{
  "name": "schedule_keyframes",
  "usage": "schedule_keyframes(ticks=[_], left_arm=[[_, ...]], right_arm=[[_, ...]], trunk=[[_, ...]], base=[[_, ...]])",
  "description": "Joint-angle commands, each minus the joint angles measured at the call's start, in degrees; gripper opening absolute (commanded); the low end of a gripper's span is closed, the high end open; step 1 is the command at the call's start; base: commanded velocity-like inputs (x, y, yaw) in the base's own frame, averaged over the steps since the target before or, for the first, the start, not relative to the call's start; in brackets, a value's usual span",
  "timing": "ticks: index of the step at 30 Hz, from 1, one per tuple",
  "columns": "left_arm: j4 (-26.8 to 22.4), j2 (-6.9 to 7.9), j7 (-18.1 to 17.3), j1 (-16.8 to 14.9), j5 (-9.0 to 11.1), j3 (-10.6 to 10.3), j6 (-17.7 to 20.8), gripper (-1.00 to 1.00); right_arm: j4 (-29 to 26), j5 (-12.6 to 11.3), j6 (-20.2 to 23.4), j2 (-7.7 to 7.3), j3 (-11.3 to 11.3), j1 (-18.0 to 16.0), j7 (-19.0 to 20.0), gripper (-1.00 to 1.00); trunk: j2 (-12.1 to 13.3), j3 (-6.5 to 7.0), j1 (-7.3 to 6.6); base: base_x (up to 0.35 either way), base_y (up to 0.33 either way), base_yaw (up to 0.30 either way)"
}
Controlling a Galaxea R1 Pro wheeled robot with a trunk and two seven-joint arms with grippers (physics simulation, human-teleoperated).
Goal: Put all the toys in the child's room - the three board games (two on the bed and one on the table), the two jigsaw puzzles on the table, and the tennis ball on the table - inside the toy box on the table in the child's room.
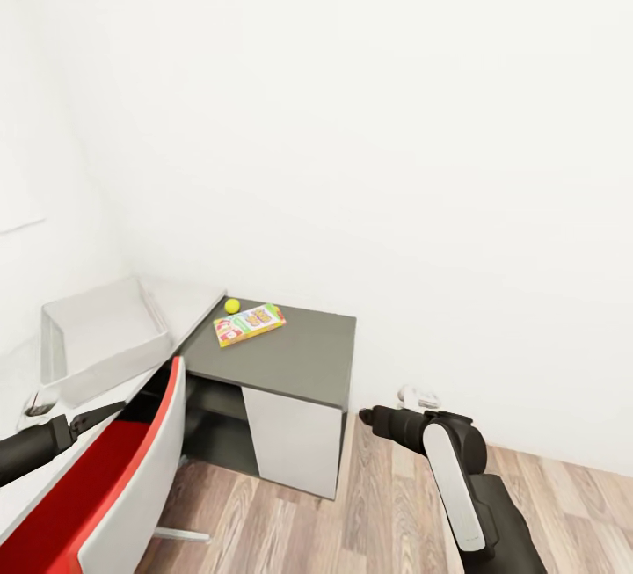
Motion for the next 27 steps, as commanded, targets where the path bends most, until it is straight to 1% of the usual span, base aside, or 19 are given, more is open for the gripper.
schedule_keyframes(ticks=[1,8,20,22,24,25,27], left_arm=[[0.0,0.01,-0.1,-0.1,0.1,0.0,0.6,1.0],[0.0,0.01,-0.1,-0.1,0.1,0.0,0.6,1.0],[0.0,0.0,-0.1,-0.1,0.1,0.0,0.6,1.0],[0.0,0.0,-0.1,-0.1,0.1,0.0,0.6,1.0],[0.0,0.01,-0.1,-0.1,0.1,0.0,0.6,1.0],[0.0,0.01,-0.1,-0.1,0.1,0.0,0.6,1.0],[0.0,-0.01,-0.1,-0.1,0.1,0.0,0.6,1.0]], right_arm=[[0.0,-0.6,0.2,0.03,0.0,-0.1,-0.6,1.0],[0.2,-0.6,0.2,0.15,0.1,-0.1,-0.6,1.0],[0.6,-0.5,0.2,0.22,0.3,-0.1,-0.5,1.0],[2.2,-0.5,-1.2,-0.01,0.5,-0.1,-0.4,1.0],[6.0,-0.5,-4.0,-0.28,0.5,-0.4,0.2,1.0],[9.4,-0.5,-6.2,-0.56,0.5,-0.9,1.2,1.0],[12.9,-0.5,-8.2,-1.02,0.5,-1.8,2.8,1.0]], trunk=[[-0.1,-0.13,0.06],[-0.1,-0.13,0.06],[-0.1,-0.13,0.06],[-0.1,-0.13,0.06],[-0.1,-0.13,0.06],[-0.1,-0.13,0.06],[-0.1,-0.13,0.06]], base=[[0.18,0.025,0.0],[0.123,0.008,0.0],[0.012,0.0,0.0],[0.0,0.0,0.0],[0.0,0.0,0.0],[0.0,0.0,0.0],[0.0,0.0,0.0]])
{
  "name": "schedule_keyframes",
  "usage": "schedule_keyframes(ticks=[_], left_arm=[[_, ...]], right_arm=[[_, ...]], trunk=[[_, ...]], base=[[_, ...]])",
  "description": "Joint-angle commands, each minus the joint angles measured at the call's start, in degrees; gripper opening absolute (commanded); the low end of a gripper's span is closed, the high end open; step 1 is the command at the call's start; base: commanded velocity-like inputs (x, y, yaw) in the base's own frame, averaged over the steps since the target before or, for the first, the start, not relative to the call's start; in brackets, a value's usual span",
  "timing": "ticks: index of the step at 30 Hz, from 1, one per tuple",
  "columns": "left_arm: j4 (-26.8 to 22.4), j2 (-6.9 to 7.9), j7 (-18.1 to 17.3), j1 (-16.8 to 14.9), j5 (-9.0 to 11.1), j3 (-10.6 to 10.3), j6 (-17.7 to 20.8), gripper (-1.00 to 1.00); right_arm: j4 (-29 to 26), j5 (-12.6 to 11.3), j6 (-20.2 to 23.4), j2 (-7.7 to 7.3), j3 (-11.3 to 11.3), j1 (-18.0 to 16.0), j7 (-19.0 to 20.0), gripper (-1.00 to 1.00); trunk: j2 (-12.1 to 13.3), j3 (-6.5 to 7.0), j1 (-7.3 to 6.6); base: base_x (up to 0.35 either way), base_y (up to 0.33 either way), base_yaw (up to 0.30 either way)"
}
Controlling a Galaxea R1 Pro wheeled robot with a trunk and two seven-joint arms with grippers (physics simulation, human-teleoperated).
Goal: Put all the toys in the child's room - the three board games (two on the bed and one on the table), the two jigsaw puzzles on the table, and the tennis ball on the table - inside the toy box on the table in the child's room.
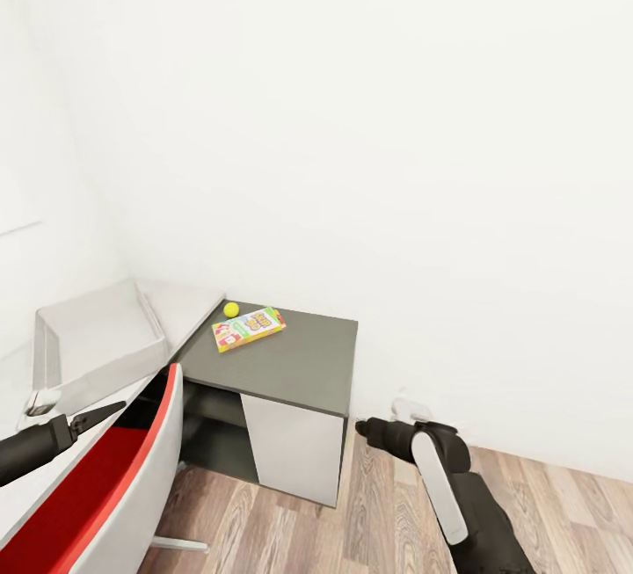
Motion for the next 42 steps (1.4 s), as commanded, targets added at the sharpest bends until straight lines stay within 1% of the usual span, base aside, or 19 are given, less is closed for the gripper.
schedule_keyframes(ticks=[1,2,3,5,7,9,14,19,31,42], left_arm=[[0.0,0.01,-0.1,-0.1,0.1,0.0,0.6,1.0],[0.0,0.02,-0.1,-0.1,0.1,0.0,0.6,1.0],[0.0,0.02,-0.1,-0.1,0.1,0.0,0.6,1.0],[0.0,0.01,-0.1,-0.1,0.1,0.0,0.6,1.0],[0.0,0.0,-0.1,-0.1,0.1,0.0,0.6,1.0],[0.0,0.02,-0.1,-0.1,0.1,0.0,0.6,1.0],[0.0,0.02,-0.1,-0.1,0.1,0.0,0.6,1.0],[0.0,0.02,-0.1,-0.1,0.1,0.0,0.6,1.0],[0.0,0.03,-0.1,-0.1,0.1,0.1,0.6,1.0],[0.0,0.03,-0.1,-0.1,0.1,0.0,0.6,1.0]], right_arm=[[3.2,-0.6,-1.4,-0.63,0.1,-1.4,1.6,1.0],[5.9,-0.6,-2.4,-1.24,0.2,-2.5,4.2,1.0],[7.0,-0.5,-2.8,-1.49,0.2,-3.0,5.6,1.0],[9.3,-0.1,-3.7,-2.07,0.3,-4.0,10.7,1.0],[10.1,0.1,-4.1,-2.27,0.3,-4.4,13.1,1.0],[10.6,0.2,-4.2,-2.4,0.3,-4.6,14.5,1.0],[10.6,0.3,-4.2,-2.29,0.4,-4.7,15.3,1.0],[9.5,0.3,-4.1,-2.11,0.5,-4.8,15.4,1.0],[9.1,0.3,-4.0,-1.93,0.6,-4.7,15.4,1.0],[9.1,0.3,-3.9,-2.05,0.6,-4.8,15.4,1.0]], trunk=[[-0.1,-0.13,0.03],[-0.1,-0.13,0.03],[-0.1,-0.13,0.03],[-0.1,-0.13,0.03],[-0.1,-0.13,0.03],[-0.1,-0.13,0.03],[-0.1,-0.13,0.03],[-0.1,-0.13,0.03],[-0.1,-0.36,0.03],[-0.1,-0.63,0.03]], base=[[0.0,0.0,0.054],[0.0,0.0,0.139],[0.0,0.0,0.15],[0.0,0.0,0.092],[0.0,0.0,0.047],[0.0,0.0,0.039],[0.0,0.0,0.158],[0.0,-0.017,0.248],[0.0,-0.198,0.272],[0.0,-0.026,0.274]])
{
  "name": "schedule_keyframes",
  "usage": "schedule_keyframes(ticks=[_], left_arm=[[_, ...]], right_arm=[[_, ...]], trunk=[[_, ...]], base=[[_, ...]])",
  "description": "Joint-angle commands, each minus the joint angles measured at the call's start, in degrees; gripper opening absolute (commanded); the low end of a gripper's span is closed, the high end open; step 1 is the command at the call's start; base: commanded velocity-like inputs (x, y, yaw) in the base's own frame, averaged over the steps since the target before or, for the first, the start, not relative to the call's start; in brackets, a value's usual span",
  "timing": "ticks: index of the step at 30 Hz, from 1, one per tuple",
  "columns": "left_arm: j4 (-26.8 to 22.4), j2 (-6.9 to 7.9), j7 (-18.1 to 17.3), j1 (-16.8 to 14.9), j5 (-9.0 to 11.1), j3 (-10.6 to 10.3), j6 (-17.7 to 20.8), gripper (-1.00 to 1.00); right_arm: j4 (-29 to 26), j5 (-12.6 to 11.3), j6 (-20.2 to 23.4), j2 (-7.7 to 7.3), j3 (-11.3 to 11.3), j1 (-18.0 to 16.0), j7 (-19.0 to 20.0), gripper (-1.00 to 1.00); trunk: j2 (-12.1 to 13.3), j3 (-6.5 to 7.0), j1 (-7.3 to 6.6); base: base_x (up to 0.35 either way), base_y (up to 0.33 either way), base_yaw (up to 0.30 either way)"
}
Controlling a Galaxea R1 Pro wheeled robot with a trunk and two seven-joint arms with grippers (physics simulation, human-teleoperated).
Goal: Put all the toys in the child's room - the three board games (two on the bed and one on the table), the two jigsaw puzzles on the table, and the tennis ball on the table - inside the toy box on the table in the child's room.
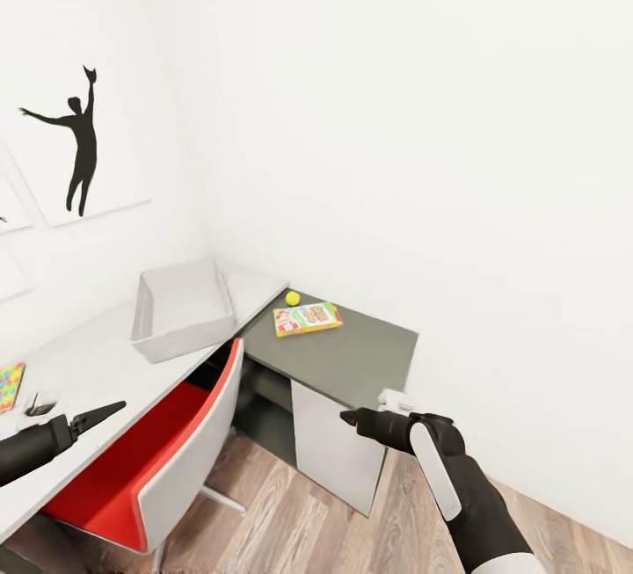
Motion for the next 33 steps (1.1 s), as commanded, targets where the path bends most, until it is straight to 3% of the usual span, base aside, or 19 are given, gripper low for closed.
schedule_keyframes(ticks=[1,13,24,33], left_arm=[[0.0,0.0,-0.1,-0.1,0.1,0.0,0.6,1.0],[0.0,0.0,-0.1,-0.1,0.1,0.0,0.6,1.0],[0.0,0.0,-0.2,-0.1,0.2,0.0,0.6,1.0],[0.0,0.0,-0.2,-0.1,0.2,-0.1,0.6,1.0]], right_arm=[[-0.1,-0.1,0.3,0.01,0.0,0.0,0.0,1.0],[-0.1,-0.1,0.3,0.1,0.0,0.0,0.0,1.0],[-0.1,0.1,0.3,0.2,0.0,0.0,0.0,1.0],[-0.1,0.1,0.2,0.12,0.5,0.0,0.0,1.0]], trunk=[[-0.1,-0.15,0.04],[-0.1,-0.52,0.04],[-0.1,-0.93,0.04],[-0.1,-1.32,0.04]], base=[[0.0,-0.002,0.275],[0.0,-0.007,0.274],[0.0,-0.203,0.273],[0.0,-0.035,0.269]])
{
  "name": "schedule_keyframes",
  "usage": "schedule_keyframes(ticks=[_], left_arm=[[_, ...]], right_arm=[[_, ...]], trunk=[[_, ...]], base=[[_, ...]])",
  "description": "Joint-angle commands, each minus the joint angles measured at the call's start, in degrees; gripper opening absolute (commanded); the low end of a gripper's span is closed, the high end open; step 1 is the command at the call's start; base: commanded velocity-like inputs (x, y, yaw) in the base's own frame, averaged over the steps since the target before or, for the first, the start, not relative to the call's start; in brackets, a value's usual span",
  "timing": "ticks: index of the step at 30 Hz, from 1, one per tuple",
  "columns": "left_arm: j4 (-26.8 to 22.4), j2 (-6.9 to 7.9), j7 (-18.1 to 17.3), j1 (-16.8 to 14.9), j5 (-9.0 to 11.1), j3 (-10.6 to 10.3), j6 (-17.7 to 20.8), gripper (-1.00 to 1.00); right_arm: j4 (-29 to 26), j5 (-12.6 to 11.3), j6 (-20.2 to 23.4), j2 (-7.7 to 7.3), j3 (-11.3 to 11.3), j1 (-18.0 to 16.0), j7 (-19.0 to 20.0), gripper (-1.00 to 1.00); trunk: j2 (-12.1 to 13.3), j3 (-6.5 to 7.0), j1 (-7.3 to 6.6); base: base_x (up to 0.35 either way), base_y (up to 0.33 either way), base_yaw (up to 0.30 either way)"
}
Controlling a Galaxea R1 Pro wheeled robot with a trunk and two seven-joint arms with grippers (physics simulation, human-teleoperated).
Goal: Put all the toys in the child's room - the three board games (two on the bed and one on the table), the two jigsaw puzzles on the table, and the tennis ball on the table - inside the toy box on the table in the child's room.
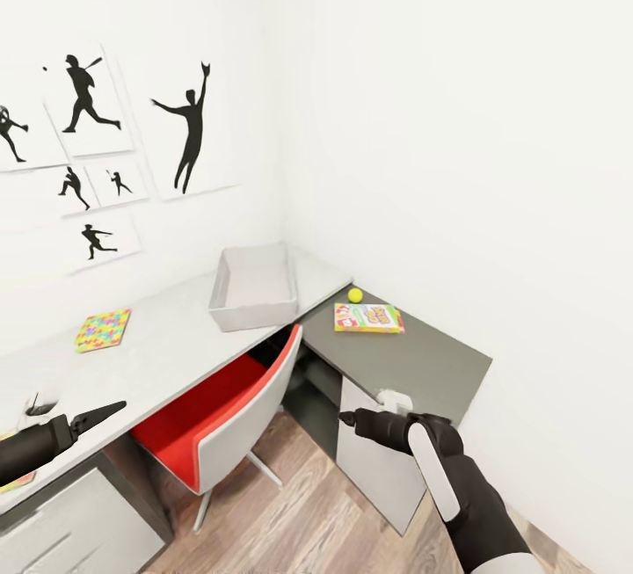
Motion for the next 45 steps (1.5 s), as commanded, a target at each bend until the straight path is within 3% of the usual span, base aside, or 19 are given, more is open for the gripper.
schedule_keyframes(ticks=[1,7,22,36,45], left_arm=[[0.0,0.0,-0.1,-0.1,0.1,0.0,0.6,1.0],[0.0,0.0,-0.1,-0.1,0.1,0.0,0.6,1.0],[0.0,0.0,-0.1,-0.1,0.0,0.0,0.6,1.0],[0.0,0.0,-0.1,-0.1,0.0,0.0,0.6,1.0],[0.0,0.0,-0.2,-0.1,0.1,0.0,0.6,1.0]], right_arm=[[-0.1,0.0,0.2,-0.1,0.6,0.0,0.0,1.0],[0.0,0.0,0.1,-0.34,2.4,-0.1,-0.1,1.0],[-0.1,0.0,-0.1,-0.53,2.8,0.0,0.0,1.0],[-0.1,0.0,-0.2,-0.54,2.9,0.0,0.0,1.0],[-0.1,-0.1,-0.1,-0.61,2.8,0.0,0.3,1.0]], trunk=[[-0.1,-0.17,0.03],[-0.1,-0.44,0.03],[-0.1,-1.17,0.03],[-0.1,-1.27,0.03],[-0.1,-1.28,0.03]], base=[[0.0,-0.004,0.267],[0.0,-0.053,0.266],[0.053,-0.195,0.249],[0.015,-0.019,0.031],[0.094,-0.186,0.0]])
